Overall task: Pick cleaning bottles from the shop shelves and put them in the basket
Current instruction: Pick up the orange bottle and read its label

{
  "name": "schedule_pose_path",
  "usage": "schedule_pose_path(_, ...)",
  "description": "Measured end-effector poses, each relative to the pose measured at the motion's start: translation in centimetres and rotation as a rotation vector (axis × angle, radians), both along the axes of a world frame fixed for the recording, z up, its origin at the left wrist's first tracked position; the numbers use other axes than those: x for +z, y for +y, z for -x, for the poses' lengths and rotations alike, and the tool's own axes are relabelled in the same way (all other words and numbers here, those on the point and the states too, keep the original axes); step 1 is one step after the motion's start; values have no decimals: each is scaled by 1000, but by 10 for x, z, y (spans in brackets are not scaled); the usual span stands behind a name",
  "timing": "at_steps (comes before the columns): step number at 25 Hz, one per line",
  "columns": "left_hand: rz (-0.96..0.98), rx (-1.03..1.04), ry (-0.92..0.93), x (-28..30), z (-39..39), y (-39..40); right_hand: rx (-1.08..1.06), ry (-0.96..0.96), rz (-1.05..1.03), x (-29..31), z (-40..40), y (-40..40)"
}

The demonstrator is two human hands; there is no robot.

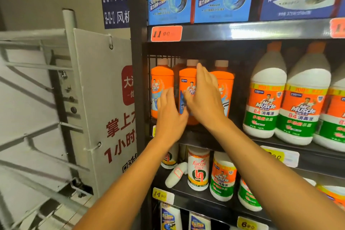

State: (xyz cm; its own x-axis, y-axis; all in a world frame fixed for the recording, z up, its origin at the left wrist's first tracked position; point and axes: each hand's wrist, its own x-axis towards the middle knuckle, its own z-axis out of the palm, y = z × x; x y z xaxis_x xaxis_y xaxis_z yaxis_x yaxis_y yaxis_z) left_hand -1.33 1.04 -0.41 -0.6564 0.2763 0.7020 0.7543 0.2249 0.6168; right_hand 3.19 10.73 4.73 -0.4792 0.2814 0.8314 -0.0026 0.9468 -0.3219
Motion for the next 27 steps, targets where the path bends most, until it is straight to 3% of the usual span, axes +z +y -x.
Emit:
schedule_pose_path(6,52,-147,-189,-9,6,12,17,24,-46,-4,1,10)
schedule_pose_path(13,-177,-186,-279,-15,5,9,270,55,57,-7,-12,22)
schedule_pose_path(20,-324,-339,-351,-7,-11,-12,684,-11,552,-4,-30,13)
schedule_pose_path(24,-259,-290,-258,-13,-35,-19,836,-5,701,-3,-42,15)
schedule_pose_path(27,-141,-384,-281,-18,-40,-26,884,79,761,-9,-57,22)
